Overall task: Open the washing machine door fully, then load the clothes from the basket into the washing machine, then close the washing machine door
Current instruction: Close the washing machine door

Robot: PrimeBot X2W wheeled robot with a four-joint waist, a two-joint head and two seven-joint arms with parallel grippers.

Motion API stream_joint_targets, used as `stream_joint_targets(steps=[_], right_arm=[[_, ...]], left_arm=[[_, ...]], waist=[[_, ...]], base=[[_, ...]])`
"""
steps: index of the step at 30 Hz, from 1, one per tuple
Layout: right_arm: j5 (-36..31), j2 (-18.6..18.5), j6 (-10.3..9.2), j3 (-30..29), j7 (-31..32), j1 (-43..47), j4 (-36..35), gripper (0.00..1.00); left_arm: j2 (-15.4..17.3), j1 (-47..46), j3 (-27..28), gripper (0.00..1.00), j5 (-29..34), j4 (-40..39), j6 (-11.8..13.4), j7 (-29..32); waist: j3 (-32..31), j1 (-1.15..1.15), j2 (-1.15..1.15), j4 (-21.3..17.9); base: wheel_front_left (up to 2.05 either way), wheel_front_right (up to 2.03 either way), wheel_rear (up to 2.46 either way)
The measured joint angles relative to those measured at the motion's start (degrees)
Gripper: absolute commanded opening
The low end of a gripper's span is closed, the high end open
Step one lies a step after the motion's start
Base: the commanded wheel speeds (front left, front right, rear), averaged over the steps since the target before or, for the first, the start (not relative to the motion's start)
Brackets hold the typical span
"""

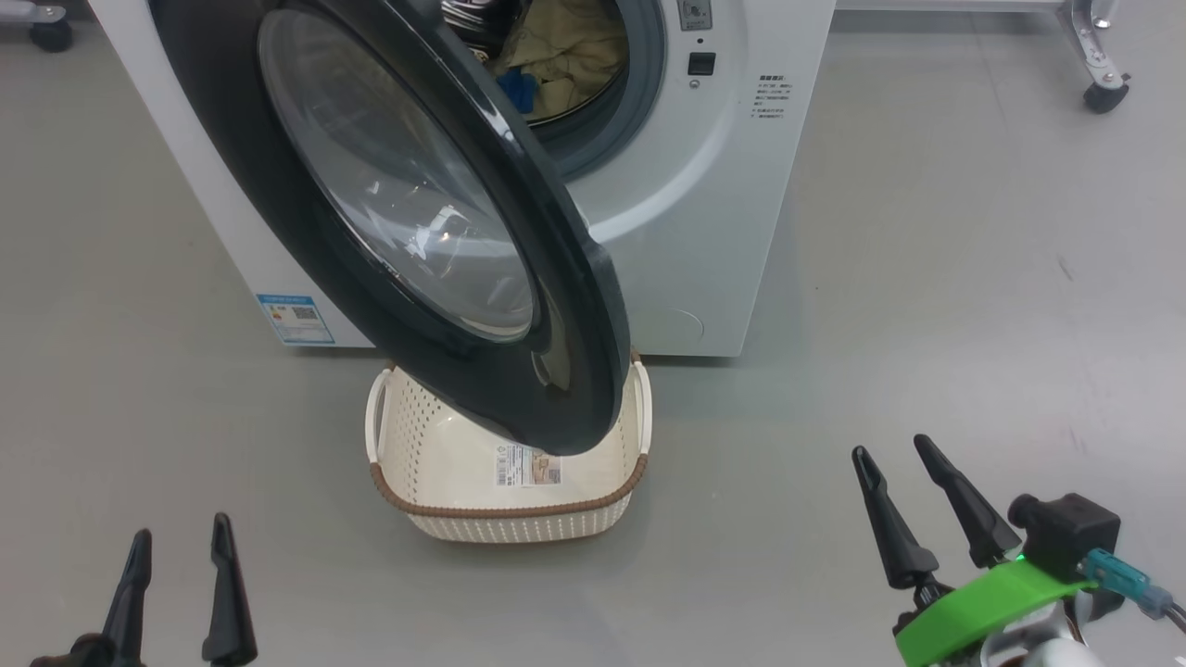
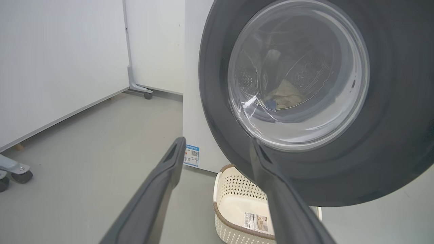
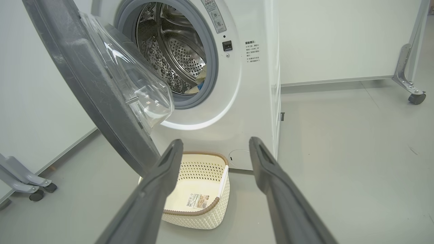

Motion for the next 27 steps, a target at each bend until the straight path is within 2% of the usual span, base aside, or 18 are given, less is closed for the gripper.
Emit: stream_joint_targets(steps=[5, 6, 7, 8, 9, 19, 23, 27], right_arm=[[0.0, 0.0, 0.0, -0.03, 0.0, 0.0, 0.02, 1.0], [0.0, 0.0, 0.0, -0.03, 0.0, 0.0, 0.02, 0.94], [-0.01, 0.0, 0.0, -0.08, 0.0, 0.0, 0.02, 0.74], [-0.01, 0.0, 0.0, -0.15, 0.0, 0.0, 0.01, 0.2], [-0.02, 0.0, 0.0, -0.25, 0.0, 0.0, 0.0, 0.0], [-1.13, -0.01, 0.0, -1.22, 0.0, -0.03, -1.86, 0.0], [-2.05, -0.21, 0.0, -1.58, -0.01, -1.18, -6.38, 0.0], [-2.89, -1.6, 0.0, -0.68, -0.21, -5.98, -12.55, 0.0]], left_arm=[[-0.26, -0.01, 0.2, 1.0, 0.01, 0.14, -0.42, 0.0], [-0.32, -0.01, 0.24, 1.0, 0.01, 0.14, -0.43, 0.0], [-0.36, -0.01, 0.32, 1.0, 0.01, 0.14, -0.43, 0.0], [-0.38, -0.01, 0.35, 1.0, 0.02, 0.14, -0.45, 0.0], [-0.42, -0.01, 0.41, 1.0, 0.08, 0.14, -0.48, 0.0], [-0.71, -0.07, 0.83, 1.0, 0.93, -0.11, -0.98, 0.0], [-0.98, -0.18, 0.85, 1.0, 1.0, -0.2, -0.99, 0.0], [-1.42, -0.68, 0.77, 1.0, 1.31, -0.24, -1.45, 0.0]], waist=[[0.16, 0.0, 0.0, -0.06], [0.22, 0.0, 0.0, -0.08], [0.25, 0.0, 0.0, -0.07], [0.27, 0.0, 0.0, -0.05], [0.31, 0.0, 0.0, -0.05], [0.93, 0.0, 0.0, 0.15], [1.37, 0.0, 0.0, 0.44], [1.67, 0.0, 0.0, 1.23]], base=[[0.0, 0.0, 0.0], [0.0, 0.0, 0.0], [0.0, 0.0, 0.0], [0.0, 0.0, 0.0], [0.0, 0.0, 0.0], [0.0, 0.0, 0.0], [0.0, 0.0, 0.0], [0.0, 0.0, 0.0]])
